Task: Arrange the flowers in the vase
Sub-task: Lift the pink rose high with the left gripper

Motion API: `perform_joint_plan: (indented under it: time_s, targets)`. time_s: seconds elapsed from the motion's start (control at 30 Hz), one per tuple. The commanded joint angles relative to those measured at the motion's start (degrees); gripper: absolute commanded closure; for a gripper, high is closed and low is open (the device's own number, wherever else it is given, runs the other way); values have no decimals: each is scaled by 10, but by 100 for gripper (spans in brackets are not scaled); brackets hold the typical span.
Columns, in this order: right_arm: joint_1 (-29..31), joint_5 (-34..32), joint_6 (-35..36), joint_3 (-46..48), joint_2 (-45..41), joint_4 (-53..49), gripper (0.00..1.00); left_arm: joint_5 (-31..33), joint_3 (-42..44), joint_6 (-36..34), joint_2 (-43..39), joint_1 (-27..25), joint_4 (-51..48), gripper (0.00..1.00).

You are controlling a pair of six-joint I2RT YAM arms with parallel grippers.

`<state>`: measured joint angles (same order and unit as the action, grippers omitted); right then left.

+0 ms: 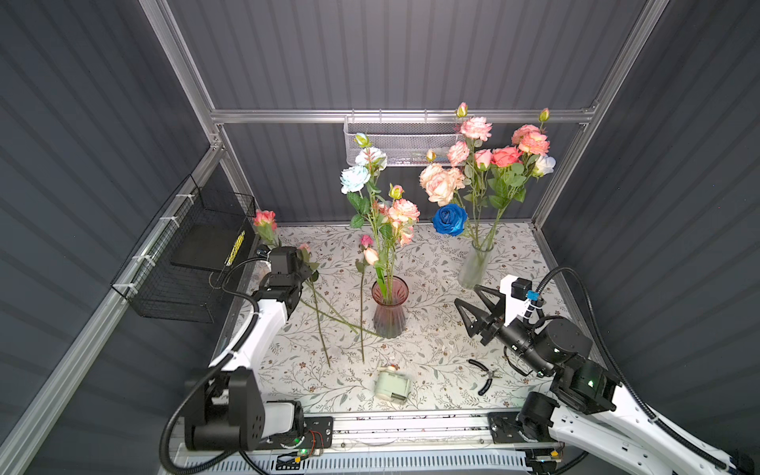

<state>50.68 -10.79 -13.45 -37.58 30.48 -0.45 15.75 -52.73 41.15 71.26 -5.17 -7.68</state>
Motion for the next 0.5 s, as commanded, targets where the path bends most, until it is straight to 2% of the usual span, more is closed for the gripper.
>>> perform_joint_plan:
  time_s: [0.0, 0.13, 0.3, 0.47]
  targets:
    - [2, -9, 1, 0, 0, 11, 25, 34, -4, -40, -78, -35, -11, 100]
    - [2, -8, 0, -2, 1, 15, 25, 4, -35, -61, -148, -56, -33, 100]
    - [2, -9, -2, -5, 1, 13, 25, -106, -79, -75, -204, -57, -30, 100]
    - [2, -11, -1, -11, 3, 13, 25, -187, -101, -68, -230, -62, 28, 100]
